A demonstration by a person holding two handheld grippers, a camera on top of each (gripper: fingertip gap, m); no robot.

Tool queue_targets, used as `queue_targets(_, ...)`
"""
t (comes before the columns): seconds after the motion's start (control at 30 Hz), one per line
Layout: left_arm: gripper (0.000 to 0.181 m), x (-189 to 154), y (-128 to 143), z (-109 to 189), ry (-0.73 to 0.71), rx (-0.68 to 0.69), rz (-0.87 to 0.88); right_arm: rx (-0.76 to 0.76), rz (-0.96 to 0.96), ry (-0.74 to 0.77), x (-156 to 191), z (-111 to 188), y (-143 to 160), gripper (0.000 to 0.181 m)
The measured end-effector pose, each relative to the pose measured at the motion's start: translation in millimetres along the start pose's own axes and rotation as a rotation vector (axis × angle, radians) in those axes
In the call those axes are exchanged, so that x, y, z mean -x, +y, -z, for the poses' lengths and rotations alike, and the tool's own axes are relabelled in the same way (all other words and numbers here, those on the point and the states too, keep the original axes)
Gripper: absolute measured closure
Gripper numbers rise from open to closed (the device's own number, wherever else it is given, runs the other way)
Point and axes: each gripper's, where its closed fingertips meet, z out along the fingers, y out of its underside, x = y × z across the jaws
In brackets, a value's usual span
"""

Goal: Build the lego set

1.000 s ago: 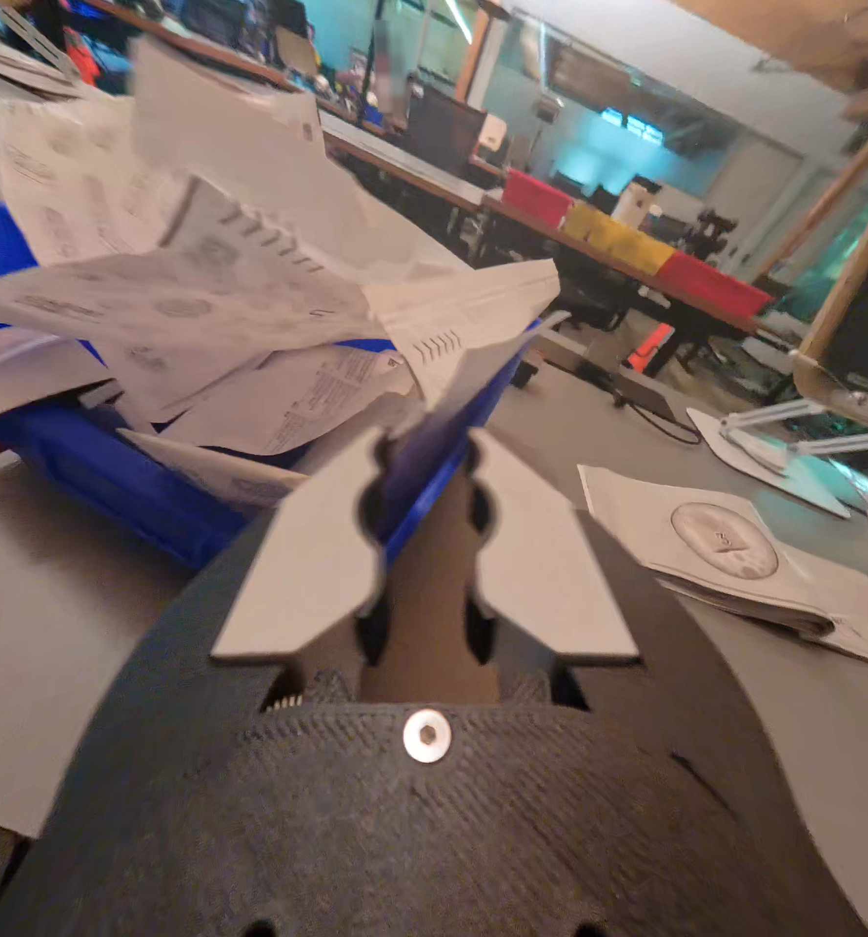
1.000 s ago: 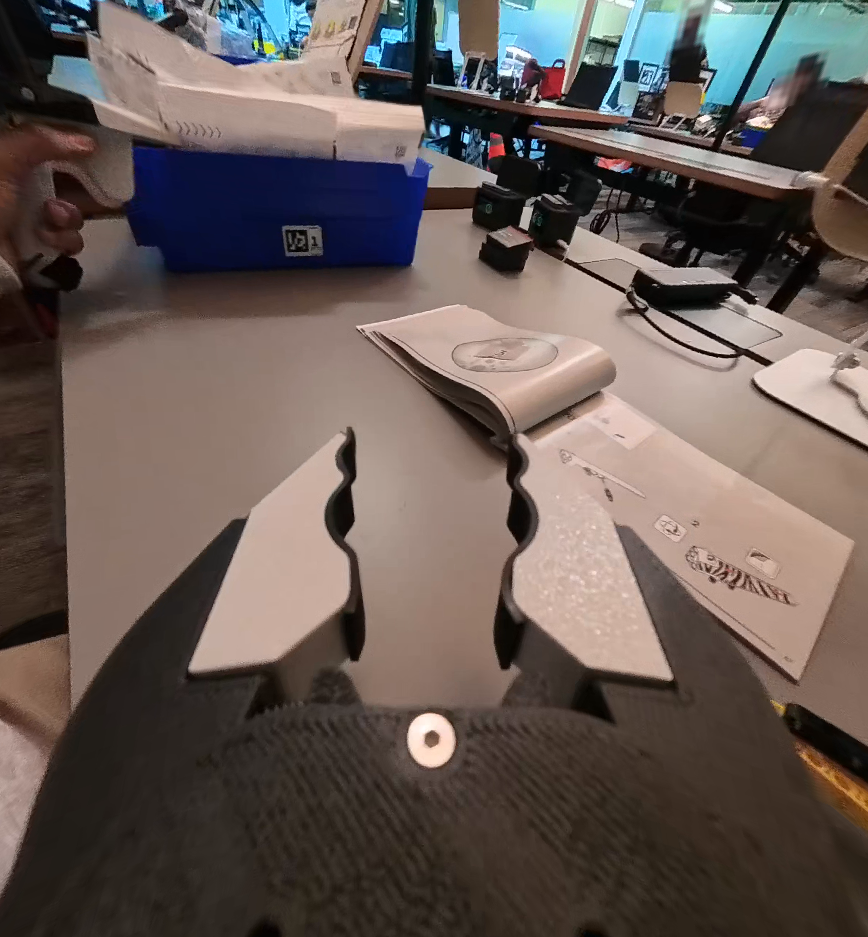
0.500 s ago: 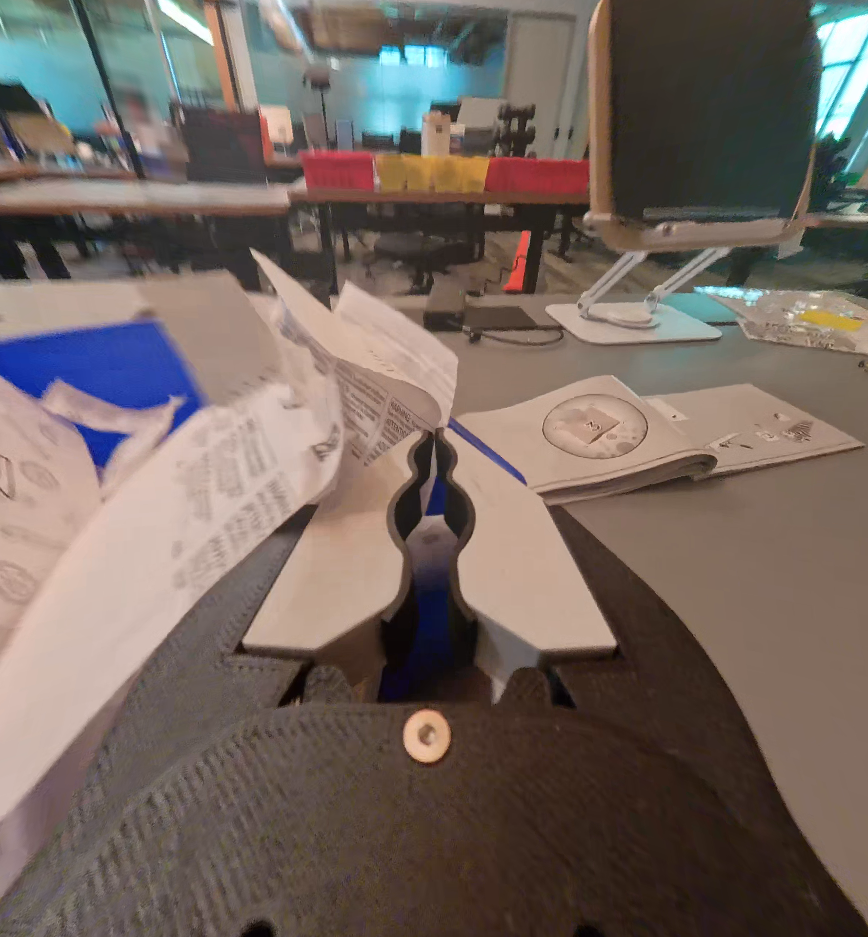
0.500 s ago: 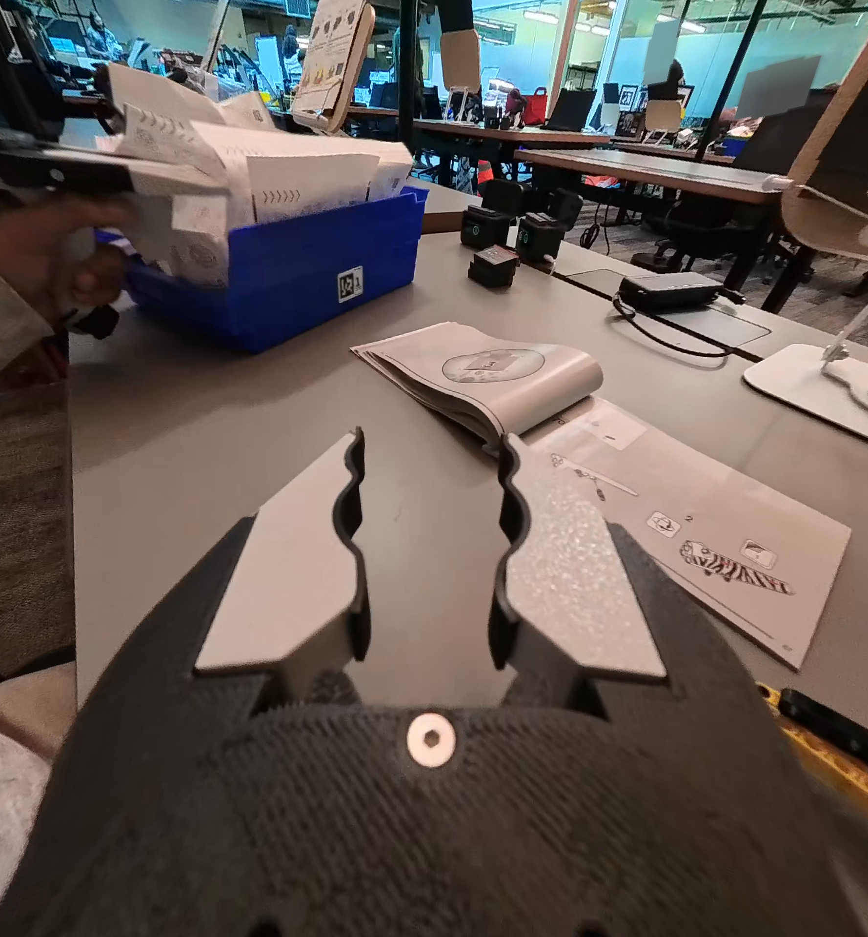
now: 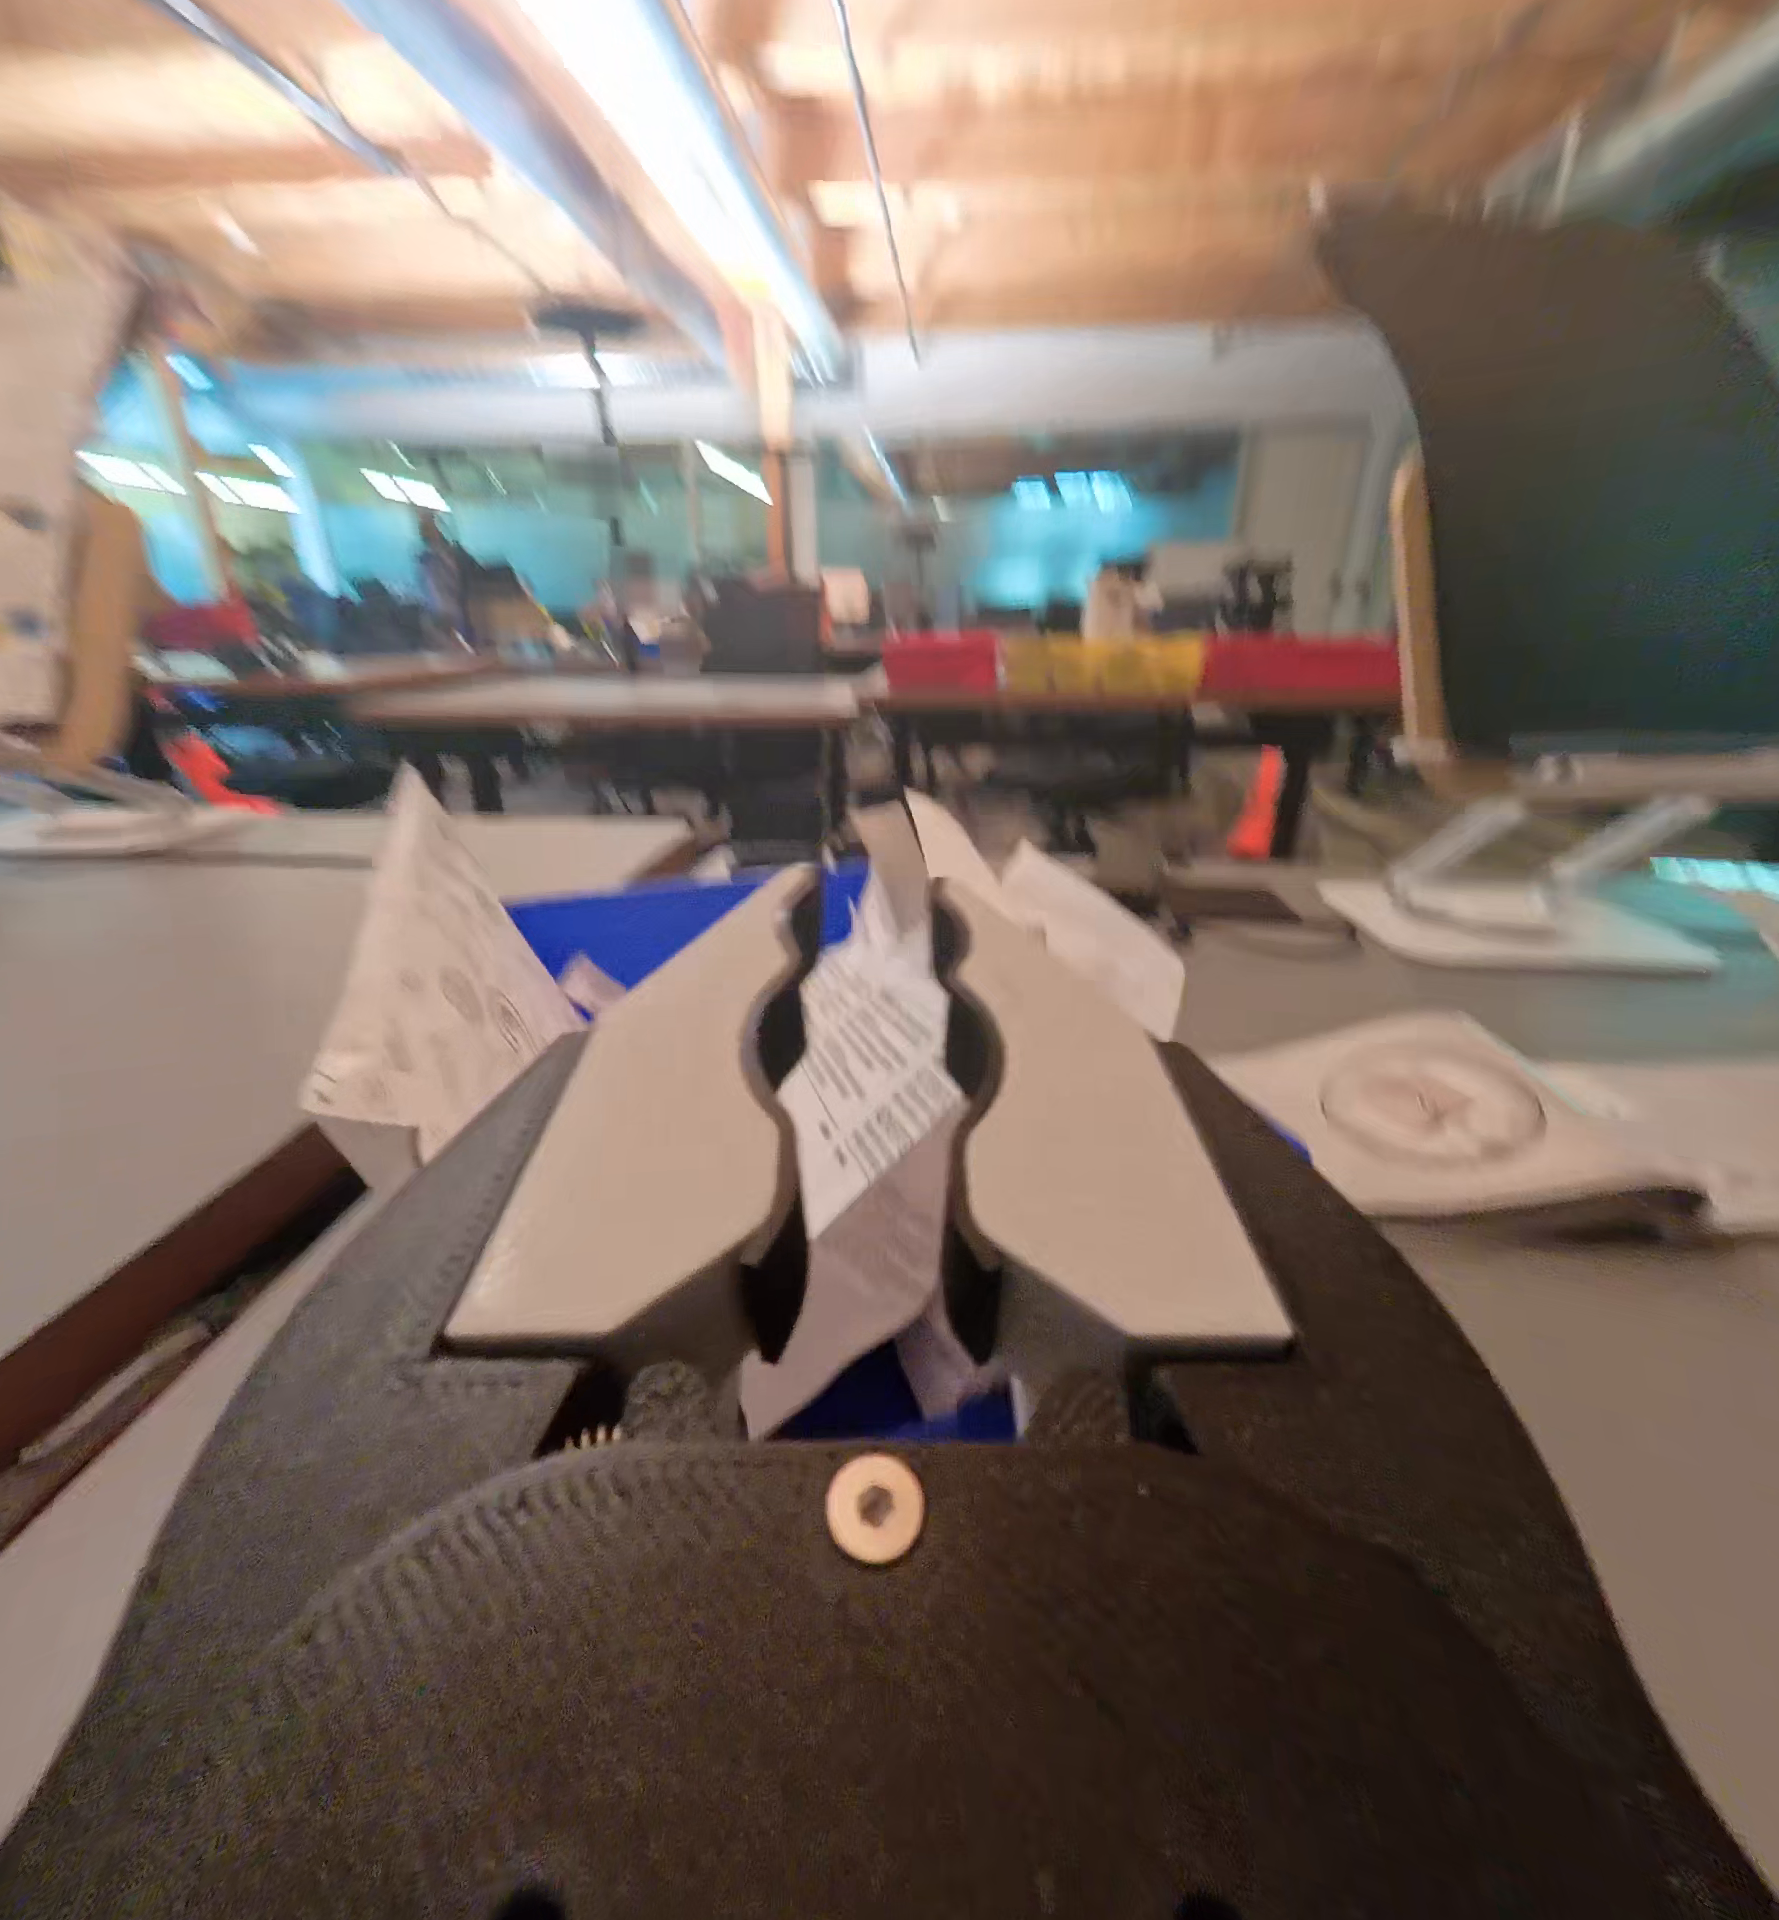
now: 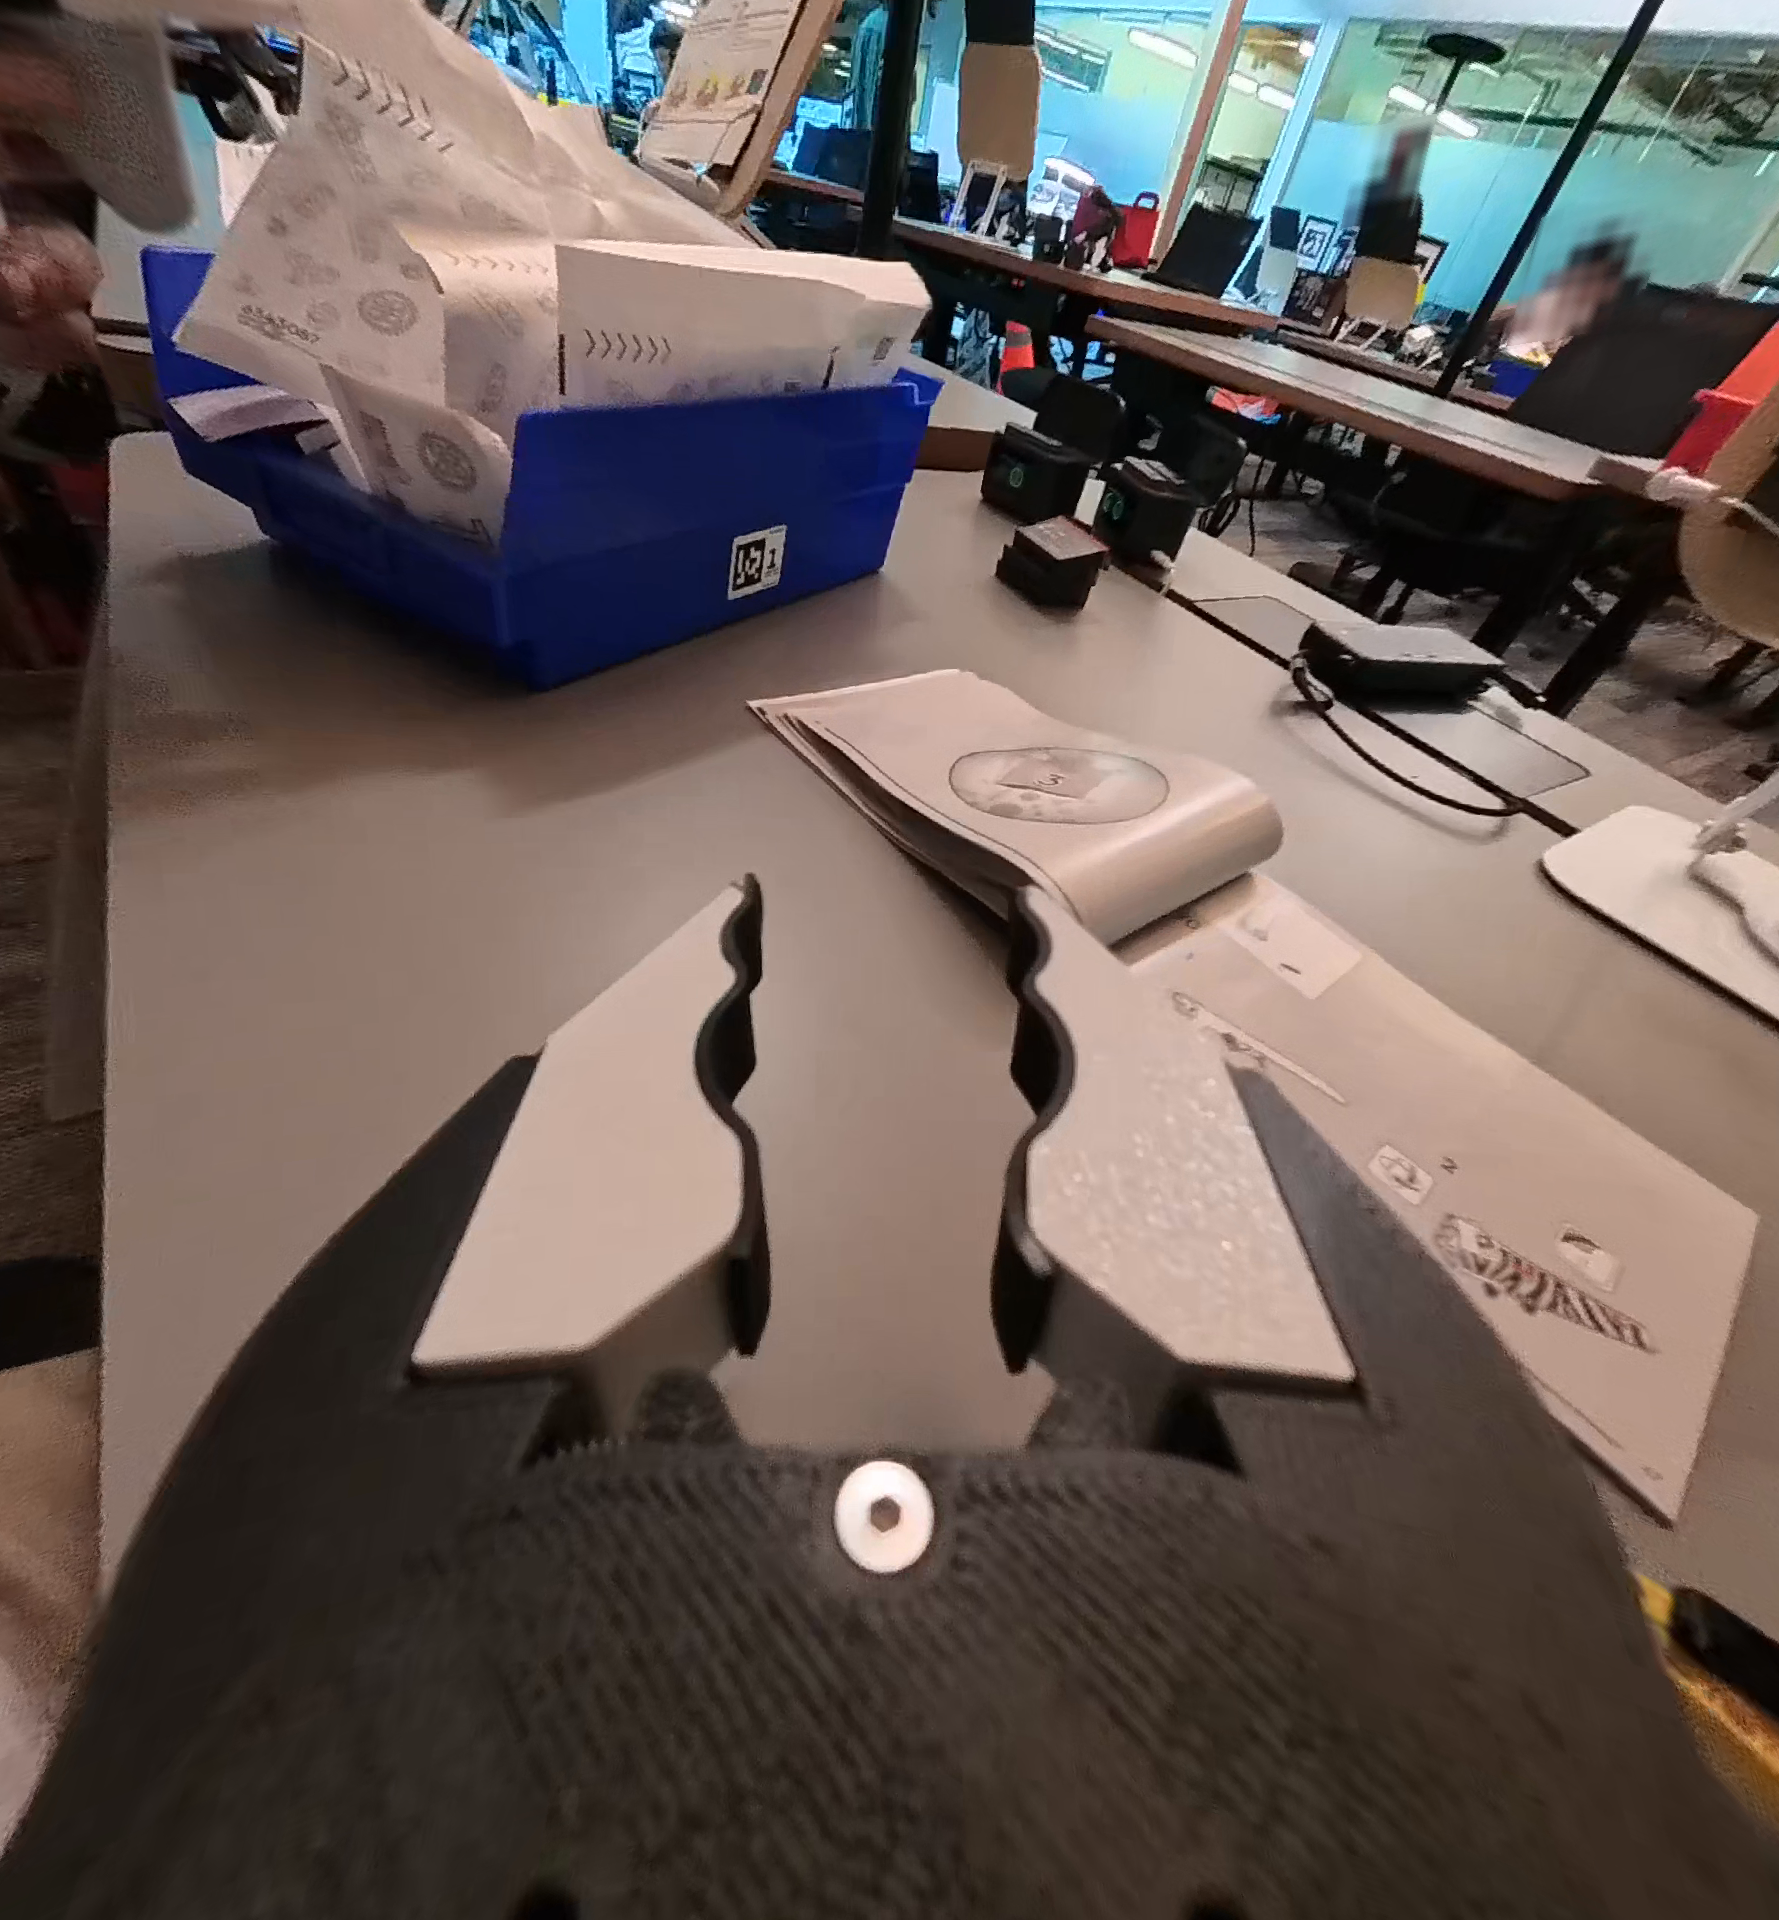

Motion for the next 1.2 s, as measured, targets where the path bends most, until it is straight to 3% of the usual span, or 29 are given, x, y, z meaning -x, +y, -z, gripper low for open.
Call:
queue_targets(0.1,0.118,-5,20,-2,0.11,0.19,0.018,0.003,-0.003,-0.007,2,-1,0,0.135)
queue_targets(0.2,0.108,-2,21,5,0.123,0.248,-0.044,-0.014,-0.012,-0.005,1,1,-1,0.136)
queue_targets(0.33,0.1,-1,62,6,0.108,0.48,-0.157,-0.009,-0.012,-0.021,4,0,-1,0.136)
queue_targets(0.43,0.113,-4,72,2,0.091,0.514,-0.185,-0.024,0.007,-0.023,6,1,-3,0.137)
queue_targets(0.73,0.121,-2,63,15,0.128,0.545,-0.213,-0.046,0.013,-0.018,7,5,-5,0.138)
queue_targets(0.97,0.129,12,74,-2,-0.058,0.561,-0.328,-0.05,0.026,-0.017,8,5,-5,0.139)
queue_targets(1.07,0.142,20,81,-5,-0.132,0.571,-0.337,-0.053,0.036,-0.012,9,6,-6,0.14)
queue_targets(1.2,0.18,36,69,-6,-0.207,0.478,-0.171,-0.049,0.04,-0.012,10,5,-5,0.14)
